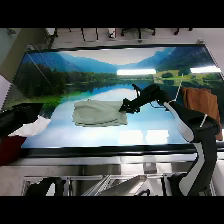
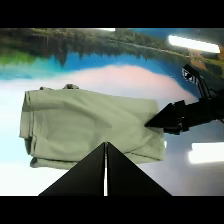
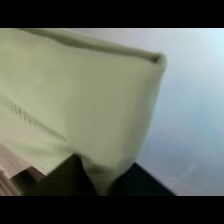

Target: Fold the shirts.

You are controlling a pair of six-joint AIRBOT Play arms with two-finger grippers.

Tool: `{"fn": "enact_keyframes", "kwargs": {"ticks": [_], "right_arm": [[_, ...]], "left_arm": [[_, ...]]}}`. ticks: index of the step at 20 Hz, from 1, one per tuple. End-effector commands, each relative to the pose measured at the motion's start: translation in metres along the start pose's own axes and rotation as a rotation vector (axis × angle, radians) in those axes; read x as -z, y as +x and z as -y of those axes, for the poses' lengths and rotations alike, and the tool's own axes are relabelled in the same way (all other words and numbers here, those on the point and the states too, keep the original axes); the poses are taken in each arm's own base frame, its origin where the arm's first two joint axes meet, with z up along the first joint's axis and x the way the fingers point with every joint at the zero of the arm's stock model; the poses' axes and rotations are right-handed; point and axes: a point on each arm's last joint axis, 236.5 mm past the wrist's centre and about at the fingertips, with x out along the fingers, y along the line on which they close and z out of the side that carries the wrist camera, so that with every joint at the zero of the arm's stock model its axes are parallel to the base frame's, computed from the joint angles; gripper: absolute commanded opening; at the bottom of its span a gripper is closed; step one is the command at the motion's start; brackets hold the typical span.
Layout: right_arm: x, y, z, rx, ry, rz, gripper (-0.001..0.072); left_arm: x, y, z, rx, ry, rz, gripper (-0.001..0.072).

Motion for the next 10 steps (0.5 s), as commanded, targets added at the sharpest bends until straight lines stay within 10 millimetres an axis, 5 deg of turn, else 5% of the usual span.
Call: {"fn": "enact_keyframes", "kwargs": {"ticks": [1, 3, 5, 8, 10], "right_arm": [[-0.002, 0.004, -0.017, -0.016, -0.03, 0.011, 0.0025], [-0.013, -0.019, -0.036, -0.03, -0.07, 0.064, 0.0024], [-0.03, -0.069, -0.066, -0.051, -0.131, 0.173, 0.0024], [-0.058, -0.181, -0.105, -0.068, -0.221, 0.414, 0.0024], [-0.072, -0.258, -0.103, -0.065, -0.202, 0.569, 0.0023]], "left_arm": [[0.006, 0.018, 0.018, 0.056, 0.029, -0.042, 0.0011], [0.008, 0.025, 0.025, 0.078, 0.04, -0.055, 0.0011], [0.007, 0.031, 0.028, 0.089, 0.044, -0.055, 0.0011], [0.007, 0.04, 0.024, 0.082, 0.033, -0.067, 0.0011], [0.008, 0.048, 0.022, 0.076, 0.025, -0.079, 0.0011]]}}
